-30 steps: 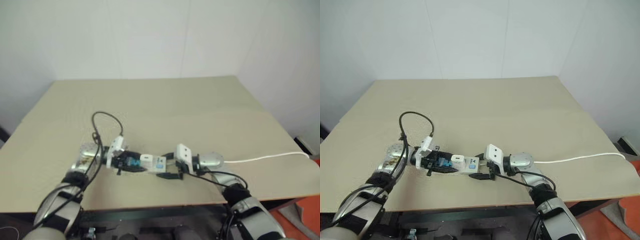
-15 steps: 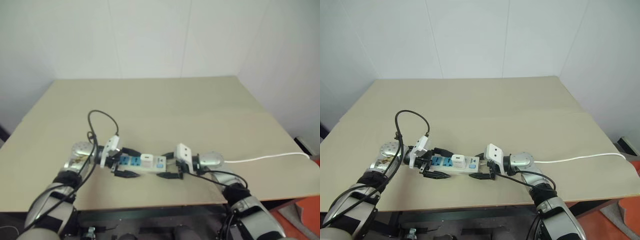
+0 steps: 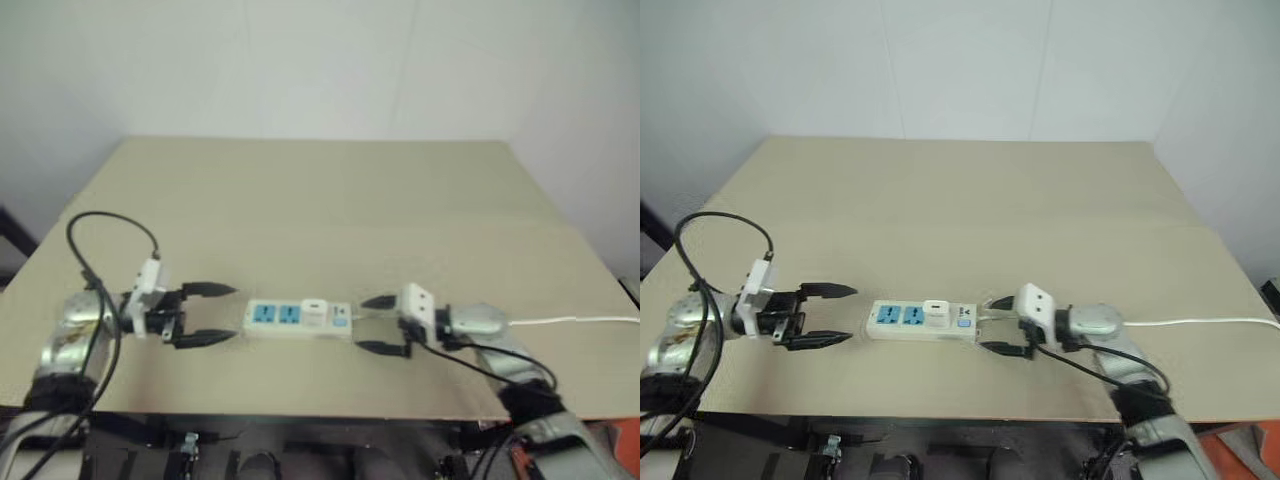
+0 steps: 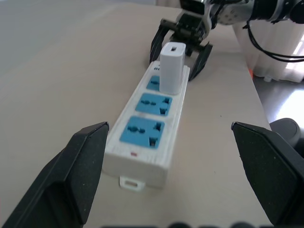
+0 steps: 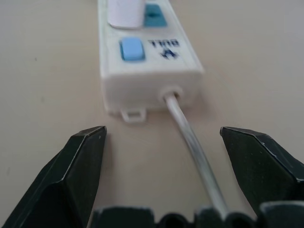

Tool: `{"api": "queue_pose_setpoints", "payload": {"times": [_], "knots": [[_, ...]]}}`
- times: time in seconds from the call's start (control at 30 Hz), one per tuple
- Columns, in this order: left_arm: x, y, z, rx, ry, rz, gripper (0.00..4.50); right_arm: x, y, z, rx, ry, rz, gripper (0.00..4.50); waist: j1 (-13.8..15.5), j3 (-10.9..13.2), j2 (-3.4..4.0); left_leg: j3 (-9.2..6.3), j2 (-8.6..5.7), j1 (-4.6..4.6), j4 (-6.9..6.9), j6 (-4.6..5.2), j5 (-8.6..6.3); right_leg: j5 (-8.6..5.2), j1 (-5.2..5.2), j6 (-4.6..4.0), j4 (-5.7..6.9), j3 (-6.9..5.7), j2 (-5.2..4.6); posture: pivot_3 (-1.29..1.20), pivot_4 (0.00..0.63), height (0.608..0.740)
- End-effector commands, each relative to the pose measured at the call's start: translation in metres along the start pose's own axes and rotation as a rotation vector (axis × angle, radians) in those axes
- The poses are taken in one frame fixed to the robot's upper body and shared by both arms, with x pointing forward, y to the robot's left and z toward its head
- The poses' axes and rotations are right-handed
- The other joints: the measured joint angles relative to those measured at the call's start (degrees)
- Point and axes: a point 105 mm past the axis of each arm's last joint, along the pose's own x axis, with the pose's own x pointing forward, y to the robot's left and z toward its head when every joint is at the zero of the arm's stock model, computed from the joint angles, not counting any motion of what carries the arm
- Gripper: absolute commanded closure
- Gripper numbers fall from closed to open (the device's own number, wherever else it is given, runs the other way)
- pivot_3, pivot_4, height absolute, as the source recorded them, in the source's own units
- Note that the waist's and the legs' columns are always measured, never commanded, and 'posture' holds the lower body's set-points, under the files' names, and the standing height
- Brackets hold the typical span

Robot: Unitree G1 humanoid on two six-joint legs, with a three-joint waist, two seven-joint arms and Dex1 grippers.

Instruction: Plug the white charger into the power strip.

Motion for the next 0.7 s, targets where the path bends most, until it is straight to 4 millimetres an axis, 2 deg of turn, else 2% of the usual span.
{"api": "queue_pose_setpoints", "payload": {"times": [0.03,0.2,0.33,0.47,0.7], "knots": [[-0.018,-0.009,0.015,0.037,0.002,0.076,0.00,-0.040,-0.001,0.024,-0.068,-0.018,-0.004,0.05,0.1,0.1,0.04,0.00,0.02,0.00,-0.05,0.01,-0.02,0.00,0.02,0.00,-0.07,-0.01,-0.01,0.00,0.150,0.740],[-0.042,-0.025,0.021,0.043,0.042,0.205,0.00,-0.087,0.001,0.022,-0.038,0.068,-0.040,0.05,0.1,0.2,0.00,0.02,0.10,0.10,-0.13,0.01,-0.04,-0.22,0.15,0.38,-0.31,-0.05,0.01,0.00,0.150,0.740],[-0.065,-0.040,0.018,0.037,0.088,0.330,0.00,-0.106,-0.003,0.017,0.001,0.121,-0.070,0.05,-0.3,0.3,-0.02,0.20,0.12,0.28,-0.12,0.00,-0.04,-0.21,0.21,0.38,-0.32,0.04,-0.02,0.00,0.150,0.740],[-0.080,-0.059,0.015,0.014,0.120,0.417,0.00,-0.110,-0.008,0.012,0.006,0.148,-0.067,0.05,-0.2,0.3,-0.04,0.30,0.19,0.34,-0.12,0.00,-0.04,-0.16,0.20,0.35,-0.33,0.08,-0.01,0.00,0.150,0.740],[-0.083,-0.078,0.025,-0.006,0.124,0.448,0.00,-0.110,-0.025,0.008,0.000,0.171,-0.070,0.05,0.4,0.4,-0.02,0.32,0.14,0.28,0.02,-0.01,-0.03,-0.15,0.21,0.34,-0.38,0.07,-0.05,0.00,0.150,0.740]]}}
